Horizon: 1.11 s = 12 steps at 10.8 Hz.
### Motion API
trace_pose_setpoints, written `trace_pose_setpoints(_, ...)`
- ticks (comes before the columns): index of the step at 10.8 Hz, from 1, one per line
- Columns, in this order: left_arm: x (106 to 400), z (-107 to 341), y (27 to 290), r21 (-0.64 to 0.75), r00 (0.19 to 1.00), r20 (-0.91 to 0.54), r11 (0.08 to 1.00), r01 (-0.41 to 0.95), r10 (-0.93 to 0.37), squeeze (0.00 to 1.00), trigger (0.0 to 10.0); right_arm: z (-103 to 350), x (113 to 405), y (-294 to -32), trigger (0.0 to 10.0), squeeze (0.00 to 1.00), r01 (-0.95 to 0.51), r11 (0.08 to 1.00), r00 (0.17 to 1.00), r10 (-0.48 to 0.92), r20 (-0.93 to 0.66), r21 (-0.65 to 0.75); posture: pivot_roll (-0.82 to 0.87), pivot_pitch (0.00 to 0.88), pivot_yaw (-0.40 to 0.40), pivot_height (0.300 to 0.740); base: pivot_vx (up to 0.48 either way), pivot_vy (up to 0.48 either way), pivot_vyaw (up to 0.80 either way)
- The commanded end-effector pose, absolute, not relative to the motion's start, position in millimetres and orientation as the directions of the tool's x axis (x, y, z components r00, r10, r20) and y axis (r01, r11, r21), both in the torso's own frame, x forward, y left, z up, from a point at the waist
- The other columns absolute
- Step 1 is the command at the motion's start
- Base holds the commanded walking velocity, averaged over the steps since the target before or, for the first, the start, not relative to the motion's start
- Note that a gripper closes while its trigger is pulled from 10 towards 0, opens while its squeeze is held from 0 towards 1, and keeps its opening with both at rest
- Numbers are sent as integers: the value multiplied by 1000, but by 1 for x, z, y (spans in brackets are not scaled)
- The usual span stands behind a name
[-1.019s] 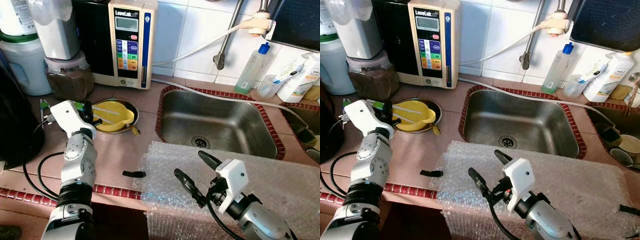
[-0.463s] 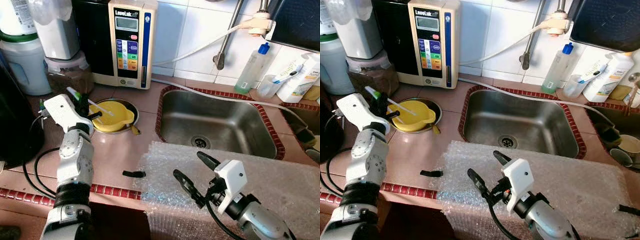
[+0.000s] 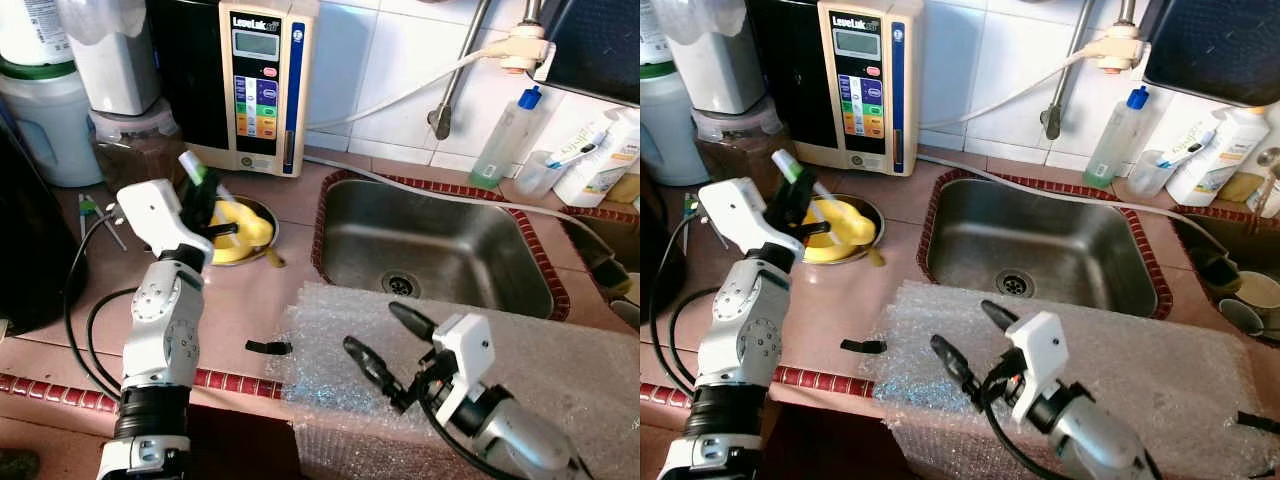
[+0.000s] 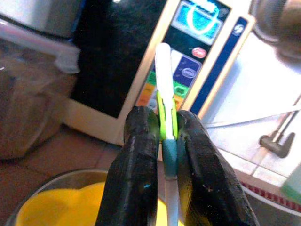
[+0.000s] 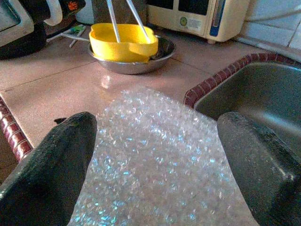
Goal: Kitchen organization
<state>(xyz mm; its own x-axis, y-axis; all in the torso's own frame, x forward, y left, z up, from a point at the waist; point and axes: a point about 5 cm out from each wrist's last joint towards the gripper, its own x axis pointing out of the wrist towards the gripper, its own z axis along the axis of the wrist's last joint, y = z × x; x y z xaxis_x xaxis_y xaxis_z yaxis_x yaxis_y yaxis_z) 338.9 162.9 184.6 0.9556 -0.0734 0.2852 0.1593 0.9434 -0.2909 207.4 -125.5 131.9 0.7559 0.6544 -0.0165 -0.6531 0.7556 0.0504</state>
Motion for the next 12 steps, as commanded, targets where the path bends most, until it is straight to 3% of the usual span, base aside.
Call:
trace_pose_setpoints(1, 336, 190, 149, -274, 941, 305, 933, 233, -145, 0, 0, 139, 212, -131, 10000, 0, -629, 777, 777, 629, -2, 22, 105, 0, -95, 740, 0, 0, 0)
trace_pose_setpoints(5, 321, 213, 107, -78, 819, 387, 870, 487, -424, 0, 0, 162, 232, -141, 10000, 0, -520, 846, 844, 530, 78, -120, 105, 0, -95, 740, 0, 0, 0)
trace_pose_setpoints(8, 314, 219, 90, -1, 760, 393, 826, 564, -518, 0, 0, 168, 239, -142, 10000, 0, -488, 862, 860, 502, 97, -136, 95, 0, -92, 740, 0, 0, 0)
trace_pose_setpoints(12, 292, 209, 55, 36, 589, 328, 633, 773, -739, 0, 0, 164, 255, -130, 10000, 0, -508, 859, 855, 511, 91, -57, 97, 0, -88, 740, 0, 0, 0)
